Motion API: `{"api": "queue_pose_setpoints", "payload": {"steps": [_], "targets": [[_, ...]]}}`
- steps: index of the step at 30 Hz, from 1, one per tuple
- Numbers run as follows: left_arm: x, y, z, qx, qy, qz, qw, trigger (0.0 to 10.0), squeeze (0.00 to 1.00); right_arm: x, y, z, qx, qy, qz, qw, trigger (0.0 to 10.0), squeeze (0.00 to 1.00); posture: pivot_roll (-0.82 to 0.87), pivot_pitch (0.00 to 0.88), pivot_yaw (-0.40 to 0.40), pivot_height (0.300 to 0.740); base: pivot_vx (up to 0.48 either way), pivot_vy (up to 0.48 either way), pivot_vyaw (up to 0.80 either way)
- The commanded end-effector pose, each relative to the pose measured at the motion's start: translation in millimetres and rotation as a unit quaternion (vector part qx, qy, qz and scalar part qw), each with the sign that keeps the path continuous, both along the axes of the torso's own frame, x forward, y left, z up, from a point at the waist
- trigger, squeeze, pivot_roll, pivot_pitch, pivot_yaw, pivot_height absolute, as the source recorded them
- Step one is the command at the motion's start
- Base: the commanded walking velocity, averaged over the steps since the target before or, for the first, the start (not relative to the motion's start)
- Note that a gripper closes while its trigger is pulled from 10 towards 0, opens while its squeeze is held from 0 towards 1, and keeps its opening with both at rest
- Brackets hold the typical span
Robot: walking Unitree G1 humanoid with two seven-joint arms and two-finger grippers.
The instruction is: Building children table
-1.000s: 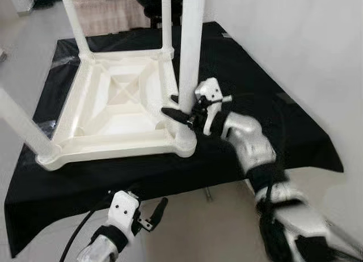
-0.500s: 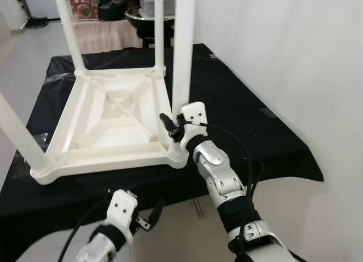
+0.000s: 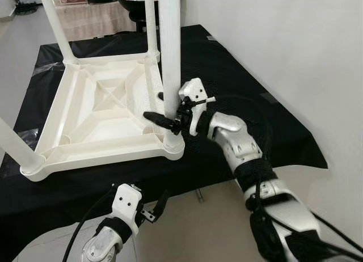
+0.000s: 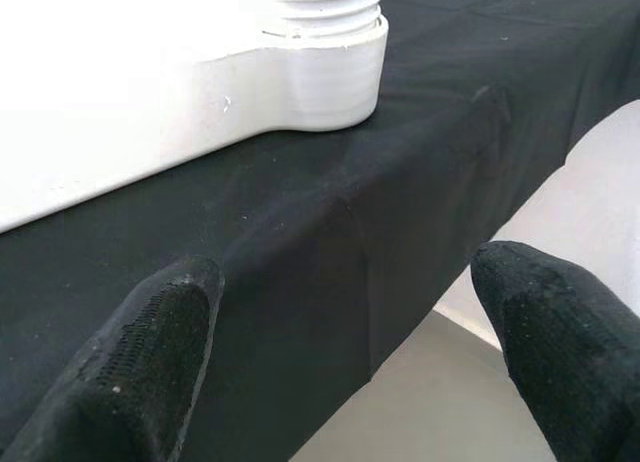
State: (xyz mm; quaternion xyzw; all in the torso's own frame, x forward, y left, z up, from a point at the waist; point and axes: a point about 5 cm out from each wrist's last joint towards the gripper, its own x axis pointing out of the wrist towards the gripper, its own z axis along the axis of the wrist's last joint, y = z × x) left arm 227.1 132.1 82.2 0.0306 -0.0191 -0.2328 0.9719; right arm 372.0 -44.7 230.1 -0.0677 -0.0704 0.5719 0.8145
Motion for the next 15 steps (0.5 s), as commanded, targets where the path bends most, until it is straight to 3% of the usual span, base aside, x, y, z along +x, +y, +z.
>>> {"api": "queue_pose_setpoints", "payload": {"steps": [1, 2, 3, 4, 12, 15], "targets": [[-5.8, 2.5, -5, 0.006, 0.010, 0.003, 1.000, 10.0, 0.00, -3.7, 8.7, 1, -0.006, 0.007, 0.049, 0.999, 10.0, 0.00, 0.07, 0.154, -0.040, 0.740, 0.000, 0.000, 0.00], [-7.2, 2.8, -5, 0.007, 0.010, 0.003, 1.000, 10.0, 0.00, -4.1, 9.1, 2, -0.008, 0.012, 0.064, 0.998, 10.0, 0.00, 0.08, 0.155, -0.041, 0.740, 0.000, 0.000, 0.00], [-8.4, 3.1, -5, 0.007, 0.011, 0.003, 1.000, 10.0, 0.00, -4.1, 9.4, 3, -0.009, 0.018, 0.076, 0.997, 4.4, 0.00, 0.09, 0.160, -0.040, 0.740, 0.000, 0.000, 0.00], [-9.3, 3.2, -5, 0.008, 0.012, 0.002, 1.000, 10.0, 0.00, -3.7, 9.2, 4, -0.008, 0.025, 0.084, 0.996, 0.0, 0.00, 0.09, 0.162, -0.039, 0.740, 0.000, 0.000, 0.00], [-13.5, 4.0, -5, 0.009, 0.015, 0.000, 1.000, 10.0, 0.00, 0.4, 4.0, 7, 0.002, 0.032, 0.084, 0.996, 0.0, 0.00, 0.09, 0.178, -0.030, 0.740, 0.000, 0.000, 0.00], [-13.6, 3.9, -5, 0.009, 0.016, -0.001, 1.000, 10.0, 0.00, 3.9, -5.6, 2, 0.000, 0.025, 0.055, 0.998, 0.0, 0.00, 0.08, 0.179, -0.026, 0.740, 0.000, 0.000, 0.00]]}}
